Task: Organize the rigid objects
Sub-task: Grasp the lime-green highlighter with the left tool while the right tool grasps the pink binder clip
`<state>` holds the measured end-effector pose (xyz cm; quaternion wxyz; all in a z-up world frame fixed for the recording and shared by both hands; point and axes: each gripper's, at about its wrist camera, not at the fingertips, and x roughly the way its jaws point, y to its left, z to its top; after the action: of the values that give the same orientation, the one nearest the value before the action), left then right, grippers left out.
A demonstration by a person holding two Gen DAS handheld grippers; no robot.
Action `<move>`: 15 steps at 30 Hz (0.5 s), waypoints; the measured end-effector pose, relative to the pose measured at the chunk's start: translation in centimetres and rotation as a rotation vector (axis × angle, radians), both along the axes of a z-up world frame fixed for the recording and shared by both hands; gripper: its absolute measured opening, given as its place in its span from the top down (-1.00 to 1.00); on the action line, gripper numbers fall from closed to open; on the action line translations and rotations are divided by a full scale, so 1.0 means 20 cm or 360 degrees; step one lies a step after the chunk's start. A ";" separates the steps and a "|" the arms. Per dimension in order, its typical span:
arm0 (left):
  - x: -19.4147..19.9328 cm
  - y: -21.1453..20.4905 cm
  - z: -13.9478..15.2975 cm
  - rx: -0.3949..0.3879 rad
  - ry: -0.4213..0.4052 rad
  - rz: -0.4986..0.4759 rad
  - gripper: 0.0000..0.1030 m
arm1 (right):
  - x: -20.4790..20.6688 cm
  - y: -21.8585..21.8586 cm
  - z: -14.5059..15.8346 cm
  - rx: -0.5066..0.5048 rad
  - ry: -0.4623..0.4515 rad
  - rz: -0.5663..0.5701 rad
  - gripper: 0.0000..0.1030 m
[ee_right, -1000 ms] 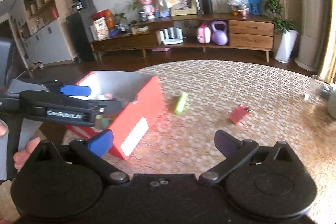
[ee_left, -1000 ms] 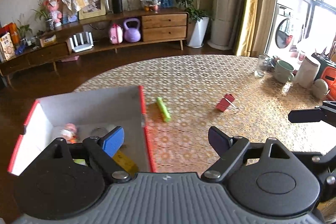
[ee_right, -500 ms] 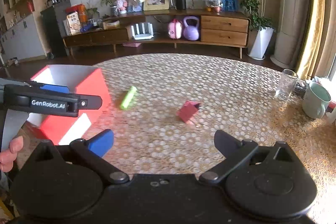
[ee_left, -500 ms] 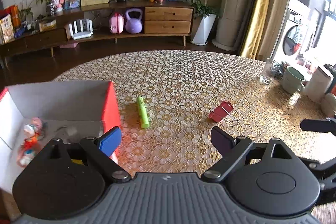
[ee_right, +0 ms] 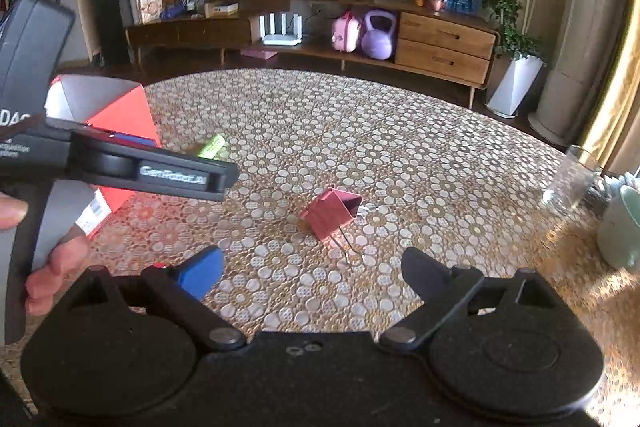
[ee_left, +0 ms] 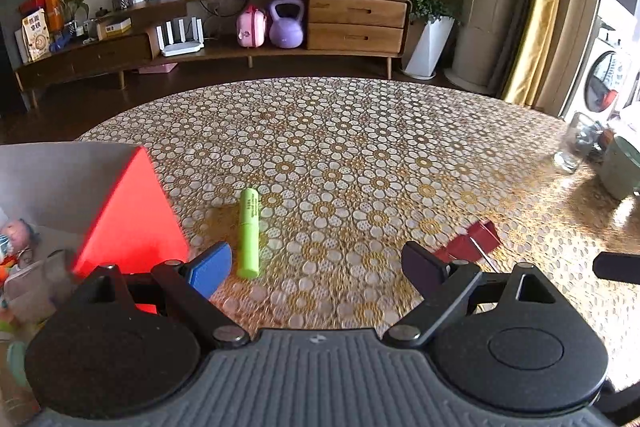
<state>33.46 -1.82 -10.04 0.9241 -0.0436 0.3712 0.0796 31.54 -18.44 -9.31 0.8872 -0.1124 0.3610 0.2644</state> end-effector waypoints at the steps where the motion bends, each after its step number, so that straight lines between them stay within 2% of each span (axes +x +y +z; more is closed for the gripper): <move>1: 0.03 -0.01 -0.02 0.0002 0.0003 -0.0002 -0.79 | 0.02 0.01 -0.02 -0.0003 0.0004 -0.0003 -0.82; 6: 0.12 -0.02 -0.08 0.0070 -0.0012 0.0037 -0.79 | 0.10 0.05 -0.08 0.0007 0.0039 -0.0011 -0.70; 10: 0.20 0.00 -0.15 0.0112 0.0027 0.0103 -0.79 | 0.15 0.06 -0.12 0.0021 0.0051 -0.0021 -0.63; 13: 0.23 0.04 -0.19 0.0099 0.0038 0.0138 -0.78 | 0.19 0.08 -0.15 0.0039 0.0069 -0.0039 -0.55; 15: 0.26 0.07 -0.20 0.0074 0.0046 0.0165 -0.56 | 0.22 0.10 -0.17 0.0049 0.0082 -0.0053 -0.49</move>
<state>38.58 -0.40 -14.11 0.9141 -0.0403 0.3797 0.1365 35.92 -16.50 -12.75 0.8836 -0.0858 0.3813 0.2580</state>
